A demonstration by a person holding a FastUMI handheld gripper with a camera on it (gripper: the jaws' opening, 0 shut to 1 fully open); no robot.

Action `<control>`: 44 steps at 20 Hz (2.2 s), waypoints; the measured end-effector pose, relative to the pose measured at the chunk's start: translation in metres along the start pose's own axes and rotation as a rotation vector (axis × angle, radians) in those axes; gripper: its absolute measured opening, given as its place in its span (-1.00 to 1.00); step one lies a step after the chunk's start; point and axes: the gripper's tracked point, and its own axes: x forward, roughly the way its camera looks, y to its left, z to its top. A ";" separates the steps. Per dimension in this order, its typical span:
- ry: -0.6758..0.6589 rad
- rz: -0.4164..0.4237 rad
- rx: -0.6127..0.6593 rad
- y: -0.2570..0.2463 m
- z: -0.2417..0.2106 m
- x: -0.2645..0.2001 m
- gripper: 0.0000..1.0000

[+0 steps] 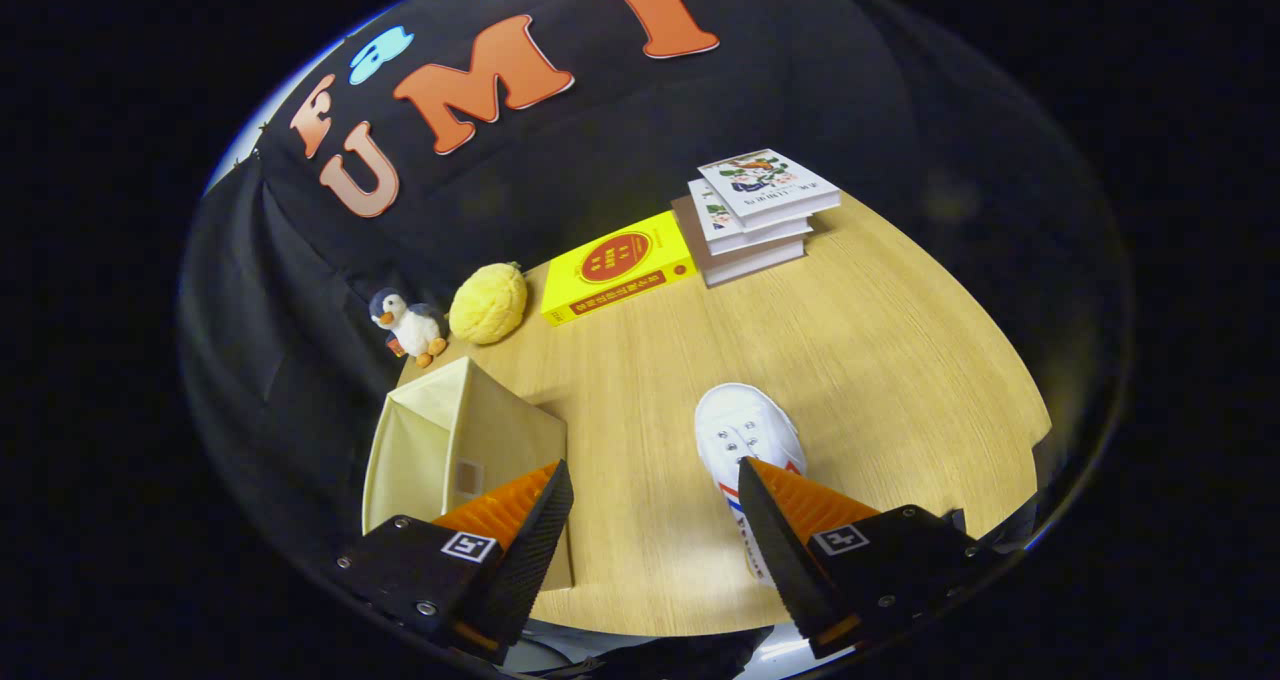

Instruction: Open the storage box then place both shoes into the box .Put the left shoe in first, then the right shoe, with the right side of both shoes facing outward in a uniform manner.

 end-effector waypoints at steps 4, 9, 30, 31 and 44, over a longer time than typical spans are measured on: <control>0.066 -0.044 0.020 -0.037 -0.021 0.015 0.92; 0.140 -0.073 0.003 -0.065 -0.041 0.030 0.70; 0.114 -0.013 0.069 -0.092 -0.062 0.062 -1.00; 0.095 -0.016 0.072 -0.087 -0.057 0.056 -1.00; -0.098 0.146 0.009 0.108 -0.003 -0.046 -1.00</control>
